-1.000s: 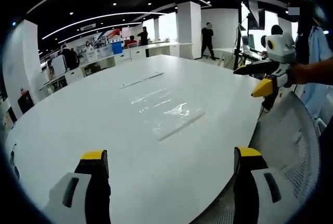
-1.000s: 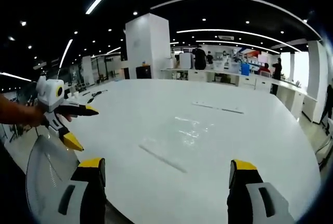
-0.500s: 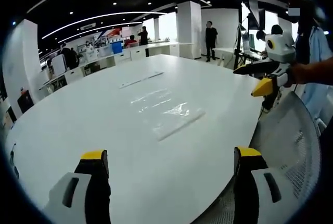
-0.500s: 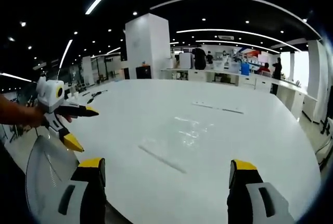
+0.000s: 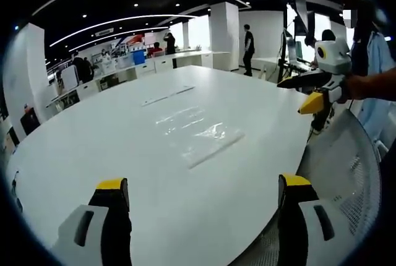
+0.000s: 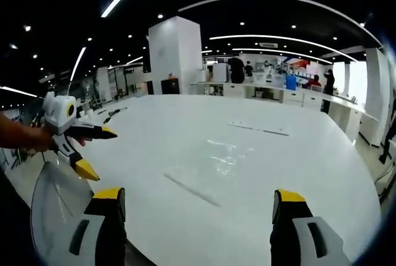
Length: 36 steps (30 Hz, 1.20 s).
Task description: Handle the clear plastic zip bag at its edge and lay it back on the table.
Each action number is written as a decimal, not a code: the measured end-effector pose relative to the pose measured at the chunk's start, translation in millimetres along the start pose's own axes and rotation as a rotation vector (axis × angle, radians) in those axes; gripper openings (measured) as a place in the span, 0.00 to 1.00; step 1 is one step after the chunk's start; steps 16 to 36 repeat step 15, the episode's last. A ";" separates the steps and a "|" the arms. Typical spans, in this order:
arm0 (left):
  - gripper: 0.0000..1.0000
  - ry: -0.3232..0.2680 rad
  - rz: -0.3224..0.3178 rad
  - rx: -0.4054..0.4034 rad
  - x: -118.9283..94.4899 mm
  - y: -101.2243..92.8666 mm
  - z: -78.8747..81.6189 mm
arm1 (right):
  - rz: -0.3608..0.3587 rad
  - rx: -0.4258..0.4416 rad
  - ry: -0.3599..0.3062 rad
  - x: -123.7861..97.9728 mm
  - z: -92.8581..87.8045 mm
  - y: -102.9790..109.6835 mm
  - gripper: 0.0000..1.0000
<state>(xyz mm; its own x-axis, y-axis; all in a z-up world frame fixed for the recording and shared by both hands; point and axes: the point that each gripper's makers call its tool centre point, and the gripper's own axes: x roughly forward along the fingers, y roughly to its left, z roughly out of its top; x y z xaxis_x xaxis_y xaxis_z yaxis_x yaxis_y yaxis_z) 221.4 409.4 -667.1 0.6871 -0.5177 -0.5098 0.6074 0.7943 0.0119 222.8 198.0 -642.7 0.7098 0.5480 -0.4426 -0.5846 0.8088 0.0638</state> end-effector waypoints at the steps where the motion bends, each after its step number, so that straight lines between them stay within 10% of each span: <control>1: 0.99 0.000 0.000 -0.001 -0.2 -0.1 0.1 | 0.001 -0.002 0.001 0.0 0.0 0.3 1.00; 36: 0.99 -0.004 0.007 -0.003 -2.3 0.3 0.8 | 0.005 -0.005 -0.006 -1.8 2.6 4.1 1.00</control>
